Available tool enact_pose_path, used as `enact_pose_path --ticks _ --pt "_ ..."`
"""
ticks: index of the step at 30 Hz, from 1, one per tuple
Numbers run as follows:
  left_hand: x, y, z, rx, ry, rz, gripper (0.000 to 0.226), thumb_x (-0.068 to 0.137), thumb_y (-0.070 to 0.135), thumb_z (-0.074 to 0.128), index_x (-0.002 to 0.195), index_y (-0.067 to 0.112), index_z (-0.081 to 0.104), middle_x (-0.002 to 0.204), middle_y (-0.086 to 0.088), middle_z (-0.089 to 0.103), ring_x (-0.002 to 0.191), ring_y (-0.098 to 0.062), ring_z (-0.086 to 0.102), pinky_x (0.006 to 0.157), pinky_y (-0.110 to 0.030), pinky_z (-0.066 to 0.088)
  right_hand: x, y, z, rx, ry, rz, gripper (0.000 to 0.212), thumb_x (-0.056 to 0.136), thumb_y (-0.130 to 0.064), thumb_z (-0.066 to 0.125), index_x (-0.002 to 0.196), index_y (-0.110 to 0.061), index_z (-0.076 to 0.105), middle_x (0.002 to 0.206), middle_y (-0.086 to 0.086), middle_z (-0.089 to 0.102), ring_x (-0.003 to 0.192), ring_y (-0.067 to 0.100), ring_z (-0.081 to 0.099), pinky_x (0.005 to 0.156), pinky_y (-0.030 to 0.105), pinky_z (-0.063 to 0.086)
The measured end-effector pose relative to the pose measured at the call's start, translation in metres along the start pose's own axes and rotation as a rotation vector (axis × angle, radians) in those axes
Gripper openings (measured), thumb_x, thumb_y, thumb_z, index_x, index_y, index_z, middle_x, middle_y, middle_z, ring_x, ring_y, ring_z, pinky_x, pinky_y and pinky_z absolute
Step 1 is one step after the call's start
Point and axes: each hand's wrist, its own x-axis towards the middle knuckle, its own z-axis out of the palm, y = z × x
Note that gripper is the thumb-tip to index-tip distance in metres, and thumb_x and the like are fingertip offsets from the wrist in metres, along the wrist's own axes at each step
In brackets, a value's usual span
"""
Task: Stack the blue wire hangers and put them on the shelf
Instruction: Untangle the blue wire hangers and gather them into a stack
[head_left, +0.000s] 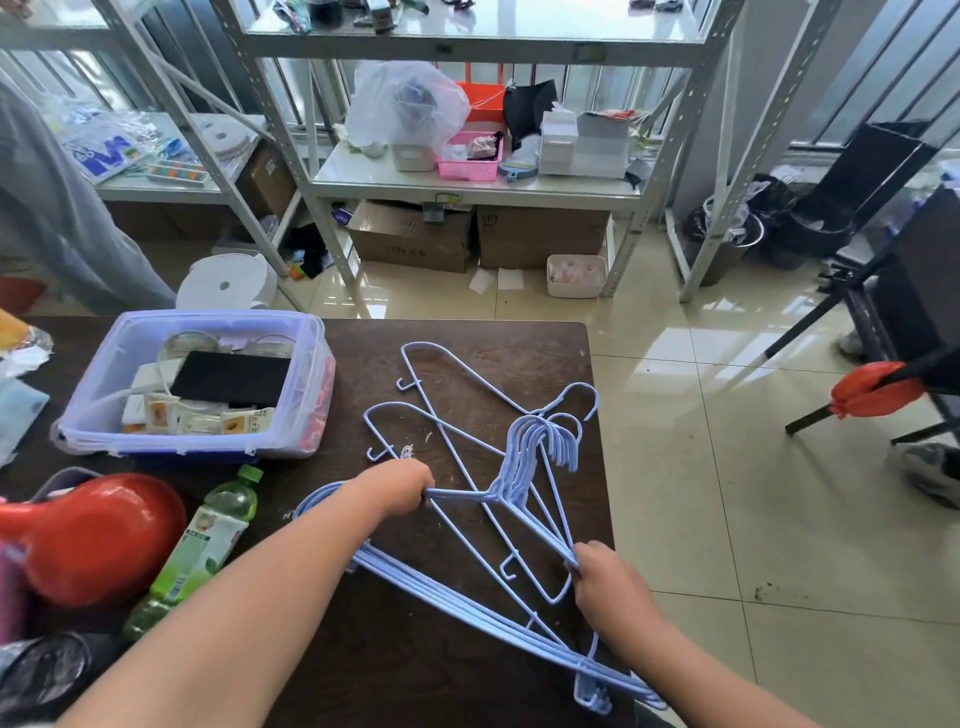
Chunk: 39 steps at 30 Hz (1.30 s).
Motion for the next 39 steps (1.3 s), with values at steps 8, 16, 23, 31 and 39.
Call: enact_pose_path --ticks 8,16,23,31,39 --pt "0.009 0.013 -0.023 0.108 0.052 -0.014 0.023 0.089 0.021 0.063 0.111 0.02 0.07 0.118 -0.012 0.067 0.107 -0.033 0.065 0.091 -0.039 0.051 -0.001 -0.009 0.003 0.191 -0.031 0.106 0.027 0.11 -0.028 0.06 0.097 -0.019 0.039 0.101 0.001 0.046 0.088 0.029 0.048 0.077 0.036 0.04" --pt "0.018 0.008 -0.012 0.235 -0.016 0.053 0.026 0.086 0.021 0.066 0.111 0.014 0.068 0.116 -0.011 0.068 0.113 -0.031 0.06 0.095 -0.036 0.048 0.002 -0.013 -0.006 0.149 -0.052 0.176 0.035 0.114 -0.028 0.053 0.085 -0.021 0.035 0.116 0.011 0.051 0.119 0.037 0.066 0.082 0.036 0.042" --pt "0.015 0.005 0.001 0.238 -0.128 0.104 0.05 0.064 0.021 0.087 0.106 0.014 0.06 0.115 -0.013 0.063 0.111 -0.03 0.058 0.09 -0.037 0.049 -0.001 -0.005 -0.003 0.139 -0.121 0.199 0.048 0.108 -0.028 0.054 0.071 -0.027 0.024 0.099 0.002 0.041 0.09 0.032 0.049 0.079 0.036 0.038" --pt "0.002 0.0 0.019 0.179 -0.049 0.14 0.026 0.069 0.02 0.074 0.093 0.018 0.065 0.095 -0.005 0.064 0.087 -0.025 0.063 0.072 -0.033 0.05 -0.006 -0.001 -0.007 0.072 -0.152 0.155 0.047 0.108 -0.03 0.052 0.07 -0.027 0.024 0.083 0.001 0.046 0.088 0.033 0.047 0.074 0.038 0.038" --pt "0.0 0.0 0.01 0.326 0.016 0.155 0.021 0.077 0.019 0.065 0.096 0.017 0.074 0.098 -0.009 0.072 0.092 -0.031 0.068 0.079 -0.035 0.051 -0.009 0.001 -0.01 0.062 -0.09 0.027 0.022 0.111 -0.029 0.048 0.093 -0.021 0.038 0.077 -0.004 0.033 0.086 0.031 0.042 0.066 0.039 0.036"
